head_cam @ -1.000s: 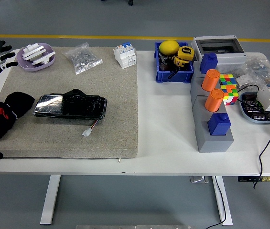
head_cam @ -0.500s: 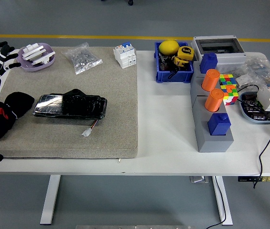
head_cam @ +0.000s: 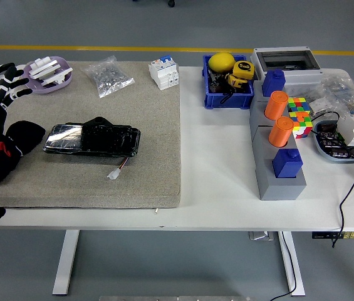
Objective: Pick the rag up,wipe the panel,place it on the desk
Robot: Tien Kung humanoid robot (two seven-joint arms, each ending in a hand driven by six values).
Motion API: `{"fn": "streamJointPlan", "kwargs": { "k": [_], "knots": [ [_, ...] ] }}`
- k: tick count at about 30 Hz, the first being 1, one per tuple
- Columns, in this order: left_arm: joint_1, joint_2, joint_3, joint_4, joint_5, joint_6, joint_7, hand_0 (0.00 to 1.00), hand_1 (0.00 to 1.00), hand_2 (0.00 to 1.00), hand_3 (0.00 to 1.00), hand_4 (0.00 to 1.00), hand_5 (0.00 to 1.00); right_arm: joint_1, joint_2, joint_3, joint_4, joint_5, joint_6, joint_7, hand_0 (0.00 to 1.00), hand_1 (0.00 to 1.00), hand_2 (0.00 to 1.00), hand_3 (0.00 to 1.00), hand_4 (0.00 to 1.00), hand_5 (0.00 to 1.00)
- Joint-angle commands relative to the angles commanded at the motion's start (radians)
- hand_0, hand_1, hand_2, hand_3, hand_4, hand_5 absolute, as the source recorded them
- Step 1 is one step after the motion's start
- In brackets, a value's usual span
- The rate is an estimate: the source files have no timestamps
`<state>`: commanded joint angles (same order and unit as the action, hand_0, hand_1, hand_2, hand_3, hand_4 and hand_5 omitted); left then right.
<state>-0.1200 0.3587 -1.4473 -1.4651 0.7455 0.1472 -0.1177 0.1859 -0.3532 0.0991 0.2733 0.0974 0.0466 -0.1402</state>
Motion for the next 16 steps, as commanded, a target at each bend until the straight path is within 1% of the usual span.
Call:
{"fn": "streamJointPlan", "kwargs": {
  "k": [7,16],
  "knots": [
    [0.004,0.004,-0.001,0.006,-0.002,-0.001,0.001,0.466,0.584,0.588,0.583,0.853,0.342,-0.003,0.000,0.003,0.000,-0.003,0.000,-0.002,0.708,0.674,0.692,0.635,0.998,0.543],
    [0.003,0.017,0.002,0.008,-0.005,-0.002,0.003,0.466,0.584,0.588,0.584,0.851,0.339,0.000,-0.001,0.007,-0.001,-0.009,-0.001,-0.004,0.709,0.674,0.693,0.635,0.998,0.545]
  ]
}}
